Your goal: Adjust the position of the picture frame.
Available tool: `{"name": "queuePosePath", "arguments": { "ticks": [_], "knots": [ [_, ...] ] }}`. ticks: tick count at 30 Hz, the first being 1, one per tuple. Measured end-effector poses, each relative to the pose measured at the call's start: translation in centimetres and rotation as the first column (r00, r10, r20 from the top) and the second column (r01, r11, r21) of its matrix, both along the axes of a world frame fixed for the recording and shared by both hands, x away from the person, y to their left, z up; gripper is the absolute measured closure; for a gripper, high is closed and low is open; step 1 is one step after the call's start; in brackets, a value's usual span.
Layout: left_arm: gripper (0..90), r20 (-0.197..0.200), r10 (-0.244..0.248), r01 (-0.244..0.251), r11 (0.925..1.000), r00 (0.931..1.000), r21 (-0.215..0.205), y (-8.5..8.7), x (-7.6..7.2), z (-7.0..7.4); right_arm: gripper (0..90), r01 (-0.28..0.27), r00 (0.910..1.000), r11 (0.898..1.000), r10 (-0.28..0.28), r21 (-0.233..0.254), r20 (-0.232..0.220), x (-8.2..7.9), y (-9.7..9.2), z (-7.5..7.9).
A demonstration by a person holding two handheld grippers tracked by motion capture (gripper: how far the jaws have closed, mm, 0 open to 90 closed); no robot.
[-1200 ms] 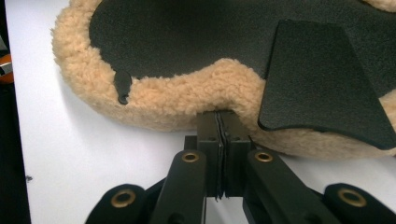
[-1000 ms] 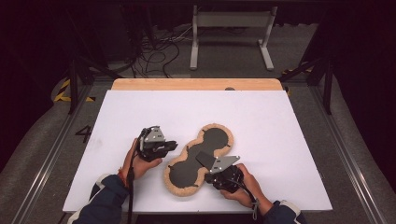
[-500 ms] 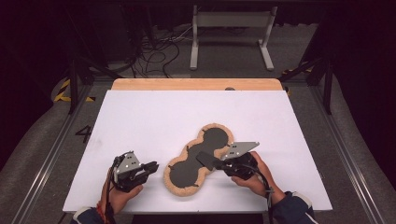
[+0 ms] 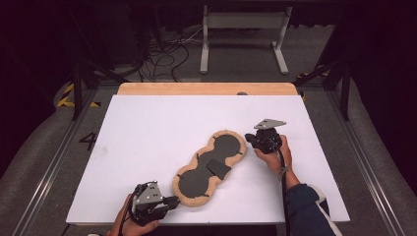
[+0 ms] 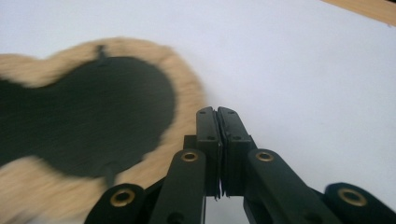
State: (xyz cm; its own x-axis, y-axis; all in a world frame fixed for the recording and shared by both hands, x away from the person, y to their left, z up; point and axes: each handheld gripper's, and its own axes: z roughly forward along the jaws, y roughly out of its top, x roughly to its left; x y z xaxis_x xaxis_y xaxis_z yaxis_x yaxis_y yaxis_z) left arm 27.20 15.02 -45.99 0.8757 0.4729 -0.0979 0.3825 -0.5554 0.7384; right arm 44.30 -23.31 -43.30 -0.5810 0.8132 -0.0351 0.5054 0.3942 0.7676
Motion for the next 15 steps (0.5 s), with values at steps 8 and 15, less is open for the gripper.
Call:
{"name": "queuePosePath", "arguments": {
  "ticks": [8,15],
  "knots": [
    [81.4,0.045,0.056,-0.057,0.9981,0.9974,0.022,-0.5,-0.7,-0.1,87.8,-0.023,0.9994,0.994,0.020,-0.106,-0.028,2.7,1.4,-1.6],
    [89.6,0.061,0.085,-0.087,0.9958,0.9945,0.028,-0.6,-0.6,-0.2,90.0,-0.080,0.9963,0.994,0.077,-0.080,-0.039,2.9,1.1,-1.9]
  ]
}}
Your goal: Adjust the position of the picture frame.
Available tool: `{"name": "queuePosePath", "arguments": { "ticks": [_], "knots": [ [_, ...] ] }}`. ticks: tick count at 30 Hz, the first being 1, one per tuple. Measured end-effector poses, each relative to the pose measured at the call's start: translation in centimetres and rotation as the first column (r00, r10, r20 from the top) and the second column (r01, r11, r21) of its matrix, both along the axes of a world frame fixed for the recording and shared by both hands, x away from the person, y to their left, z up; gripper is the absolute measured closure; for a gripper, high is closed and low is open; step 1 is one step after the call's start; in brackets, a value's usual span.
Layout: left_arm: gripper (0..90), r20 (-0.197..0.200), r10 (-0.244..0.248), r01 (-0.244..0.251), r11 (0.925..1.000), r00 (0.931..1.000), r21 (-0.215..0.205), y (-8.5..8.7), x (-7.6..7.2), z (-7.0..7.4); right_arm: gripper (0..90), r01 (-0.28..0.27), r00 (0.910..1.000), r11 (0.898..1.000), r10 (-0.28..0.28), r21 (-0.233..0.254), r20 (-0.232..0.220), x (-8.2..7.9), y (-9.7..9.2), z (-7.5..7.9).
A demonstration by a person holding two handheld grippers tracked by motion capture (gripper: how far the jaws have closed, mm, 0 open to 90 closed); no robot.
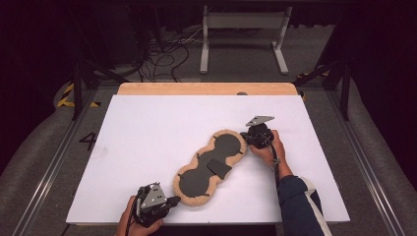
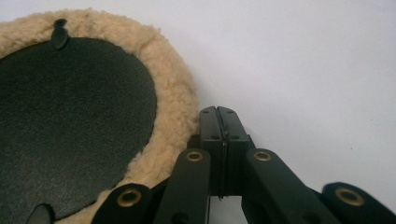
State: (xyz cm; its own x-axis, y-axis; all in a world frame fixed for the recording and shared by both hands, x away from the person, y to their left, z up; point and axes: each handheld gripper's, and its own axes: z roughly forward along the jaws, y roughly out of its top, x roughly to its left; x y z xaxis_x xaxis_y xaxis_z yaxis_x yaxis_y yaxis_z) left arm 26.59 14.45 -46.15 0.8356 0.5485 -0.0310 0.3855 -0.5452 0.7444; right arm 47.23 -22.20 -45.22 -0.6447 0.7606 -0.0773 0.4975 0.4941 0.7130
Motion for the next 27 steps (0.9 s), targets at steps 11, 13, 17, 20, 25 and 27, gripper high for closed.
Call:
{"name": "queuePosePath", "arguments": {
  "ticks": [11,13,17,20,25,27],
  "knots": [
    [89.9,0.024,0.029,-0.030,0.9993,0.9993,0.023,-0.1,0.1,0.3,90.0,-0.071,0.9973,0.997,0.070,0.032,0.021,-0.4,-1.2,-0.3],
    [89.9,0.023,0.030,-0.030,0.9992,0.9993,0.025,-0.1,0.1,0.3,90.0,-0.075,0.9971,0.997,0.074,0.037,0.020,-0.5,-1.3,-0.3],
    [89.8,0.040,0.037,-0.038,0.9989,0.9985,0.029,-0.1,0.6,0.6,90.0,-0.088,0.9961,0.996,0.087,0.027,0.016,-0.8,-1.8,-0.2],
    [88.7,0.035,0.045,-0.046,0.9985,0.9984,0.028,-0.1,1.0,0.7,90.0,-0.083,0.9965,0.996,0.083,0.023,0.012,-1.2,-2.2,-0.2],
    [88.5,0.028,0.049,-0.050,0.9981,0.9984,0.036,0.1,1.8,0.8,90.0,-0.076,0.9971,0.997,0.076,0.032,0.010,-2.1,-3.1,-0.2],
    [87.2,0.030,0.057,-0.058,0.9975,0.9979,0.040,0.0,2.1,0.8,90.0,-0.066,0.9978,0.997,0.065,0.050,0.009,-2.4,-3.6,-0.3]
  ]
}}
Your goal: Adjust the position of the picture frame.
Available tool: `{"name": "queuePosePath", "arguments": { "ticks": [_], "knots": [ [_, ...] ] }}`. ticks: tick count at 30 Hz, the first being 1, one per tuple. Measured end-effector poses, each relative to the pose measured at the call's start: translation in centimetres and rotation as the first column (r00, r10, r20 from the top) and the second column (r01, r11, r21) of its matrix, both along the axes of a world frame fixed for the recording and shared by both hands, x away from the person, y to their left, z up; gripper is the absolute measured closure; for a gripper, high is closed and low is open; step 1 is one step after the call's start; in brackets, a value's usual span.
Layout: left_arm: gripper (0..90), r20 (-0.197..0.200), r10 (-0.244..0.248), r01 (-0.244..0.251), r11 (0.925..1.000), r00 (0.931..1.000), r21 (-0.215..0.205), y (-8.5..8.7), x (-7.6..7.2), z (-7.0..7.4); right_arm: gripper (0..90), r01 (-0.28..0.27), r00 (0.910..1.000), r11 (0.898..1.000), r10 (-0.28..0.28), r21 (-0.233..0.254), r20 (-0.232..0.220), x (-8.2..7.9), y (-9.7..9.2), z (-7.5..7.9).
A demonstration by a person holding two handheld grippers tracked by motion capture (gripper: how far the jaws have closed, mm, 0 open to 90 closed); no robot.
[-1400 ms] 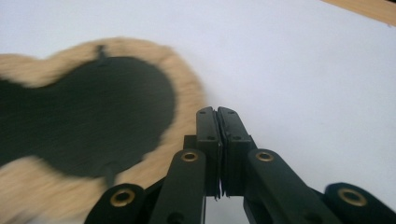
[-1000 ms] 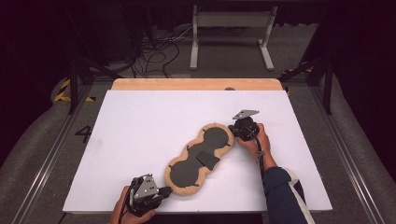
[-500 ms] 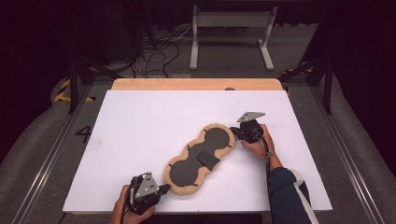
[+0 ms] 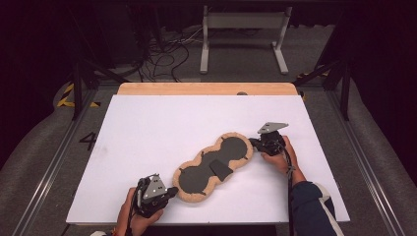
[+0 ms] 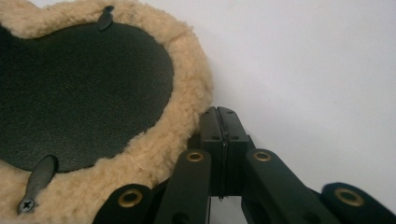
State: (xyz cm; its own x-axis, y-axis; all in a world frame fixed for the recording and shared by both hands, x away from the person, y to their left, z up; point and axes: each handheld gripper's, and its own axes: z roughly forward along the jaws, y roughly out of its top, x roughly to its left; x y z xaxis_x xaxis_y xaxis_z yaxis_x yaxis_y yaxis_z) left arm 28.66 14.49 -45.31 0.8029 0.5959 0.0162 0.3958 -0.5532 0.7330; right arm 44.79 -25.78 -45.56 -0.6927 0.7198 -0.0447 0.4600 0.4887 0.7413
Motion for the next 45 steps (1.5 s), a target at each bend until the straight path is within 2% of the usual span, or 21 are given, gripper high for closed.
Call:
{"name": "queuePosePath", "arguments": {
  "ticks": [2,5,15,22,27,32,34,37,39,40,43,45],
  "knots": [
    [86.8,0.009,-0.002,0.002,0.9999,1.0000,0.016,0.0,0.3,0.1,90.0,0.004,1.0000,1.000,-0.004,0.004,-0.002,-0.3,-0.3,0.0],
    [86.8,0.010,-0.001,0.000,0.9998,0.9999,0.017,0.0,0.7,0.1,90.0,0.012,0.9999,0.999,-0.011,-0.039,0.007,-0.8,-0.3,0.2],
    [86.2,0.027,0.020,-0.021,0.9992,0.9994,0.034,0.0,2.2,0.2,90.0,0.013,0.9999,0.999,-0.013,-0.039,-0.007,-2.3,-1.6,0.3],
    [86.3,0.028,0.036,-0.037,0.9981,0.9990,0.049,-0.1,3.7,0.3,90.0,0.014,0.9999,0.997,-0.014,-0.079,-0.005,-3.8,-2.4,0.5],
    [86.3,0.035,0.043,-0.046,0.9971,0.9984,0.061,-0.2,4.7,0.4,90.0,0.020,0.9998,0.997,-0.021,-0.080,-0.007,-4.5,-2.7,0.5],
    [86.4,0.062,0.052,-0.058,0.9946,0.9967,0.086,-0.5,5.9,0.5,90.0,0.042,0.9990,0.995,-0.043,-0.087,-0.008,-5.5,-2.9,0.6],
    [88.2,0.083,0.073,-0.082,0.9900,0.9939,0.115,-0.7,6.6,0.3,90.0,0.043,0.9990,0.995,-0.045,-0.088,-0.010,-5.8,-2.9,0.6],
    [89.4,0.075,0.085,-0.094,0.9871,0.9935,0.129,-0.7,7.7,-0.2,90.0,0.051,0.9986,0.994,-0.052,-0.096,-0.004,-6.3,-2.7,0.6],
    [88.5,0.041,0.092,-0.096,0.9867,0.9949,0.131,-0.5,8.6,-0.6,90.0,0.051,0.9986,0.993,-0.052,-0.103,-0.003,-6.6,-2.6,0.6],
    [87.5,0.017,0.095,-0.096,0.9902,0.9954,0.101,-0.2,8.8,-0.8,90.0,0.050,0.9987,0.994,-0.051,-0.102,-0.001,-6.8,-2.7,0.6],
    [83.5,0.010,0.094,-0.095,0.9910,0.9955,0.095,0.1,8.9,-0.7,90.0,0.060,0.9981,0.995,-0.061,-0.074,-0.004,-7.1,-2.9,0.4],
    [83.0,0.014,0.086,-0.087,0.9920,0.9962,0.092,0.2,8.7,-0.5,90.0,0.065,0.9979,0.995,-0.065,-0.079,0.001,-7.3,-2.7,0.4]
  ]
}}
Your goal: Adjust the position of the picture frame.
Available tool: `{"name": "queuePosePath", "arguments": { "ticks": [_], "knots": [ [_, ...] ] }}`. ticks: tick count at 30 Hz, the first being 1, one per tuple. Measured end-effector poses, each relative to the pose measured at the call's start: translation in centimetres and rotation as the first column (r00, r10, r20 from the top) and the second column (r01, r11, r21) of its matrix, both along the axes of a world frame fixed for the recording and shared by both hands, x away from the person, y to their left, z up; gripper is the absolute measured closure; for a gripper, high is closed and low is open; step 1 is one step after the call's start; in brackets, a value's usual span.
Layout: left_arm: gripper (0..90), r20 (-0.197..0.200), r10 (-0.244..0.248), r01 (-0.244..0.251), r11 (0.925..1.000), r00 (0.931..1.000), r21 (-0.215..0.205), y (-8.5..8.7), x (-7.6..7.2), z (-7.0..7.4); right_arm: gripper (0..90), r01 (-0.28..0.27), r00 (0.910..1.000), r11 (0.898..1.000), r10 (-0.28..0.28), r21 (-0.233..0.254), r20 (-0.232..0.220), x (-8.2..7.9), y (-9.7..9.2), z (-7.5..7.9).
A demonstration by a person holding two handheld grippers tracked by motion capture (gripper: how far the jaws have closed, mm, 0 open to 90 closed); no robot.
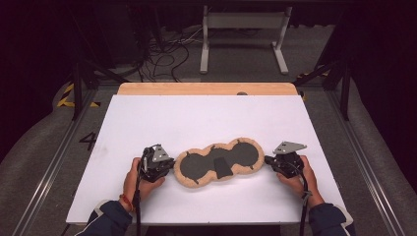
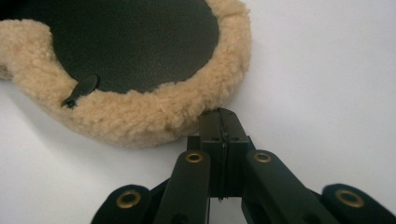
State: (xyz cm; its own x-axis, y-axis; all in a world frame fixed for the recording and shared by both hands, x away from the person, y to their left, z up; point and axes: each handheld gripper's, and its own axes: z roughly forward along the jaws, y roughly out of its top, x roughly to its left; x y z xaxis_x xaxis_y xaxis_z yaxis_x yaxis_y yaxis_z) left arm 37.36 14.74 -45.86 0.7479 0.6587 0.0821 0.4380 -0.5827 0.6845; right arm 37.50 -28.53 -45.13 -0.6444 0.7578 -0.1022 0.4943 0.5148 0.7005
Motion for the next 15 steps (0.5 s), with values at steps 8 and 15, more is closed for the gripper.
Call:
{"name": "queuePosePath", "arguments": {
  "ticks": [8,15],
  "knots": [
    [81.7,-0.027,-0.053,0.051,0.9968,0.9982,-0.062,1.5,-3.1,0.5,89.9,0.004,1.0000,1.000,-0.004,0.002,0.004,-0.2,0.0,-0.1],
    [78.8,-0.039,-0.113,0.111,0.9928,0.9928,-0.044,1.0,-4.6,0.3,85.8,0.024,0.9997,1.000,-0.024,0.005,0.003,0.0,0.0,0.0]
  ]
}}
